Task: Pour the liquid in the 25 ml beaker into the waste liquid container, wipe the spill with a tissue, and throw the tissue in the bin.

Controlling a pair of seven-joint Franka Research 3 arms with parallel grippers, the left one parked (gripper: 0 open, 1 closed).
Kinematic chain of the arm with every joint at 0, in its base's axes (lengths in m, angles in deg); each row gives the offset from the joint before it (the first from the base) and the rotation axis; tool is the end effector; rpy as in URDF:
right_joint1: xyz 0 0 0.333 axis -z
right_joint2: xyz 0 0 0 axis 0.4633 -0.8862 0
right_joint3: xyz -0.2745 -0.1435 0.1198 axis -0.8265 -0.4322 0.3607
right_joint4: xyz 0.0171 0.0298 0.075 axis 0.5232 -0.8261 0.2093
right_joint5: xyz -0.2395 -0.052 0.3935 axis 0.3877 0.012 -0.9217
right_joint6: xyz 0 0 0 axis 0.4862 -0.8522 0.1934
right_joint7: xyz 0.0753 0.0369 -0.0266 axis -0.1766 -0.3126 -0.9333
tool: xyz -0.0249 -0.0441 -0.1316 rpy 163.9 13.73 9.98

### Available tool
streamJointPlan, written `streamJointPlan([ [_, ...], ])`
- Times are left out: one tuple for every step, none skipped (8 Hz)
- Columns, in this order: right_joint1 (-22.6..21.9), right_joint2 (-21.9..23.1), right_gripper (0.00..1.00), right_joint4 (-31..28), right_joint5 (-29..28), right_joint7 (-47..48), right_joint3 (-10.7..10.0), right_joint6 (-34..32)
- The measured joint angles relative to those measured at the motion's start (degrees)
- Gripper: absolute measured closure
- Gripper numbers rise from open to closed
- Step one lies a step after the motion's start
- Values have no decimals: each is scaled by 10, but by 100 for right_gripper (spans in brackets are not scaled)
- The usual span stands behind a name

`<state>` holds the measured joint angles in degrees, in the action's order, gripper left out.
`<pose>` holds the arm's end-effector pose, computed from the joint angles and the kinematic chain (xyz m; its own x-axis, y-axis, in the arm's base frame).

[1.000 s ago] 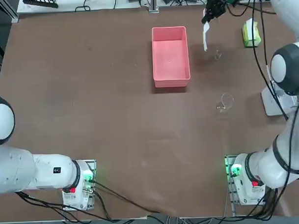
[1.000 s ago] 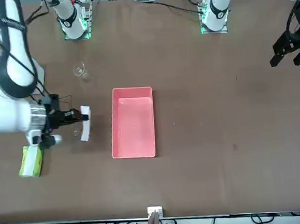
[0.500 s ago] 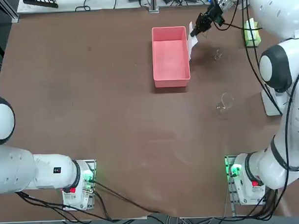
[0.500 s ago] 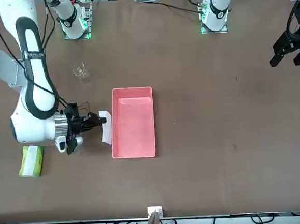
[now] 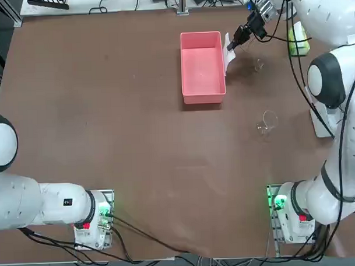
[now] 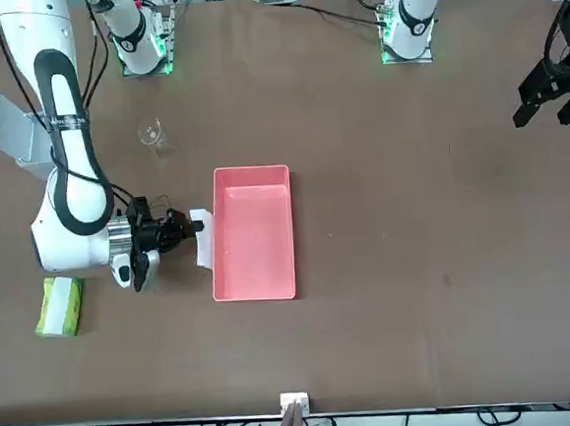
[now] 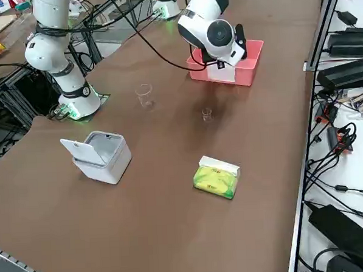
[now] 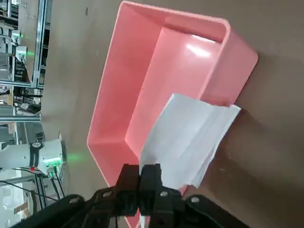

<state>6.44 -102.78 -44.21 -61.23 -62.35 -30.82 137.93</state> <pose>0.7057 0.1671 0.2351 0.9106 0.3998 0.1052 0.3372 -0.5712 -0.7483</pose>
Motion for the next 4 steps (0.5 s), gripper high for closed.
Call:
streamJointPlan([
  [0,-1,97,-4,0,-10,0,-1],
  [0,-4,97,-8,0,-25,0,-1],
  [-1,-7,97,-9,0,-40,1,-1],
  [-2,-11,97,-9,-1,-46,1,-1],
])
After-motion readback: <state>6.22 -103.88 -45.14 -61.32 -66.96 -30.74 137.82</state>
